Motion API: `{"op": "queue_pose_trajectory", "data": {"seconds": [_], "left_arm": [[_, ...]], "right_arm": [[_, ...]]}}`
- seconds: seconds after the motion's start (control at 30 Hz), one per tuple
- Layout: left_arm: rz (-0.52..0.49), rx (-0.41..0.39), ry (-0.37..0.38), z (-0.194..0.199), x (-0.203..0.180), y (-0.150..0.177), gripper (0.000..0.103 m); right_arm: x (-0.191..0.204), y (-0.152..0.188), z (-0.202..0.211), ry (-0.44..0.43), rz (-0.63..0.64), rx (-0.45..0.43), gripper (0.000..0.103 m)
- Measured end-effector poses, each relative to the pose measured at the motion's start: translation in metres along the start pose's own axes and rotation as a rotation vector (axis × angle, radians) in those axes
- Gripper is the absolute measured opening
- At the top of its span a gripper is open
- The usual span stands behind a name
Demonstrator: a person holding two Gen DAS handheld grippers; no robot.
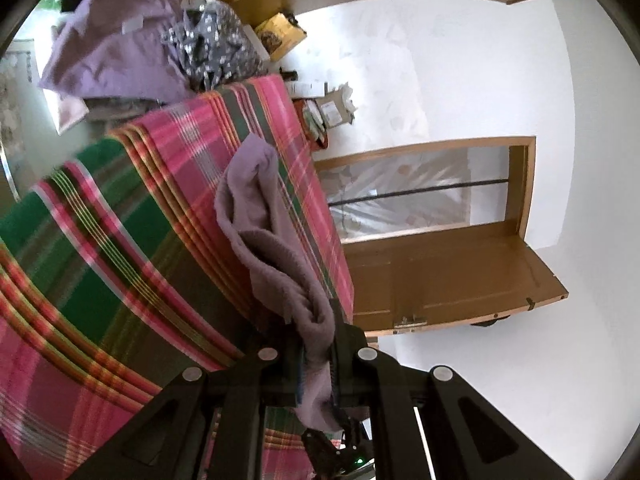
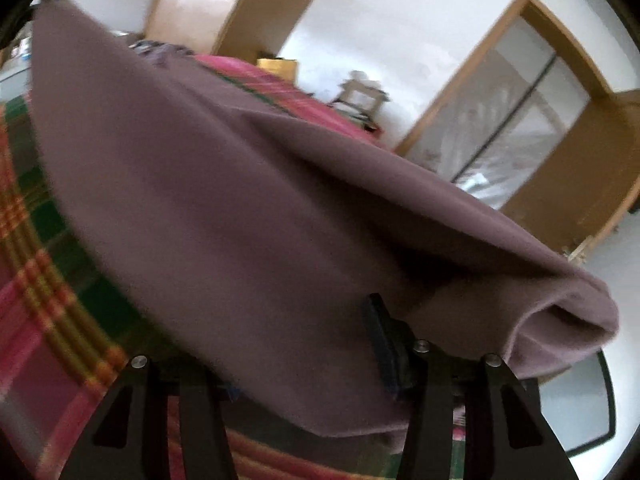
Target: Fold clothes
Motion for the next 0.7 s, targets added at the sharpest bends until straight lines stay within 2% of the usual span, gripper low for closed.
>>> {"op": "queue_pose_trajectory", "data": {"seconds": [0.07,0.27,0.3,0.57,0.7], "left_arm": [[0.006,-0.021,0.001,0.007,0.002,-0.005,0.009],[0.024,-0.029,-0.035,0.016,0.019,-0.008,0.009],[0.029,-0.032,-0.044,0.018,0.023,-0.009,0.009],[0.005,0.014,-0.162,0.025,0.062,0.006,0.009],[0.002,0.057,-0.225,0.031,0.083,0.022,0.009]], "right_arm": [[-0.009,0.002,-0.003,0.007,-0.020,0.003,0.047],[-0.008,0.002,0.003,-0.023,-0.020,-0.022,0.018],[-0.007,0.002,0.006,-0.043,-0.016,-0.032,0.016],[-0.019,0.000,0.049,-0.063,-0.030,-0.105,0.009],[-0.012,0.013,0.066,-0.088,-0.014,-0.085,0.008]]}}
Point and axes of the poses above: each gripper's, at about its wrist camera, not at the fingertips, and z roughly against the way its jaws point, x to its left, y to its underside, the point moved 8 cm from there along -z, roughly the way its jaws point, and after that the axes turned 6 degrees about -x, right-handed, at the moved point
